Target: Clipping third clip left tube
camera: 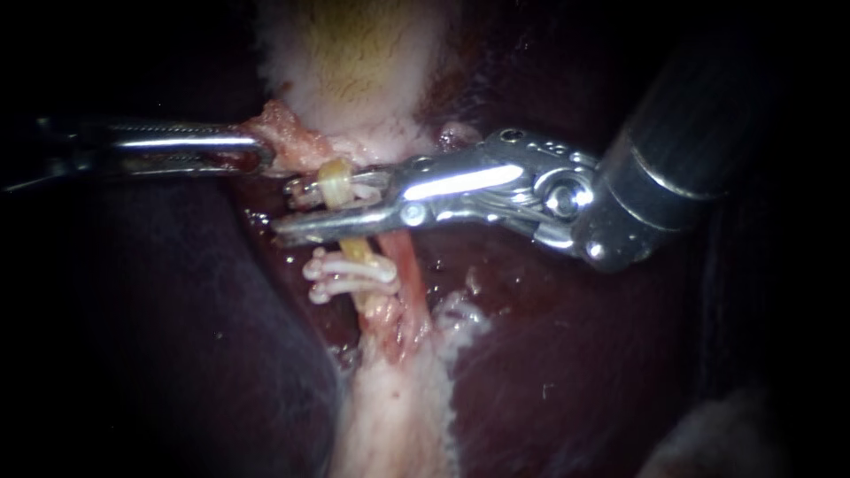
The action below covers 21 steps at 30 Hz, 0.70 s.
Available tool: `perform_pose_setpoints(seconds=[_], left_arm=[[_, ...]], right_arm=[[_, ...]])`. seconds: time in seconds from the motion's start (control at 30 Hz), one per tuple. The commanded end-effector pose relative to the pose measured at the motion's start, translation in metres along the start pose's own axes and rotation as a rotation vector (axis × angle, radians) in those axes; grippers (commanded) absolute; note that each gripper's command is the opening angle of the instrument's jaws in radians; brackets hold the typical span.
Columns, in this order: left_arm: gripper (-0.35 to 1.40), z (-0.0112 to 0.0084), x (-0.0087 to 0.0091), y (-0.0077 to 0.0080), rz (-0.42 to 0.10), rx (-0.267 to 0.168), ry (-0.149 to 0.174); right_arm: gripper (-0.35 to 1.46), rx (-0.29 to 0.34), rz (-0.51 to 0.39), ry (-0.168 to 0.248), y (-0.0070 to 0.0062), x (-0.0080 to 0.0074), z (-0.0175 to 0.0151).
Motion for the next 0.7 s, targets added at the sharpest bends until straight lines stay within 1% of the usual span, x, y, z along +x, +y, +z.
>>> perform_pose_setpoints(seconds=[0.03, 0.07, 0.1, 0.13, 0.17, 0.23, 0.3, 0.7], left_arm=[[-0.35, 0.0000, 0.0000, 0.0000, 0.000, 0.000, 0.000], [-0.35, 0.0000, 0.0000, 0.0000, 0.000, 0.000, 0.000], [-0.35, 0.0000, 0.0000, 0.0000, 0.000, 0.000, 0.000], [-0.35, 0.0000, 0.0000, 0.0000, 0.000, 0.000, 0.000], [-0.35, 0.0000, 0.0000, 0.0000, 0.000, 0.000, 0.000], [-0.35, 0.0000, 0.0000, 0.0000, 0.000, 0.000, 0.000], [-0.35, 0.0000, 0.0000, 0.0000, 0.000, 0.000, 0.000], [-0.35, 0.0000, 0.0000, 0.0000, 0.000, 0.000, 0.000]], right_arm=[[-0.12, -0.004, -0.001, -0.004, 0.0000, 0.0000, -0.0002], [-0.19, -0.014, 0.017, -0.005, 0.0001, 0.0000, -0.0003], [-0.35, -0.027, 0.053, -0.003, 0.0000, 0.0000, -0.0006], [-0.35, -0.043, 0.107, 0.007, 0.0000, -0.0001, -0.0009], [-0.35, -0.068, 0.127, 0.005, 0.0000, 0.0000, -0.0012], [-0.35, -0.091, 0.138, -0.026, 0.0000, 0.0000, -0.0016], [-0.35, -0.095, 0.140, -0.044, 0.0001, -0.0002, -0.0019], [-0.35, -0.087, 0.151, -0.047, 0.0003, -0.0003, -0.0019]])
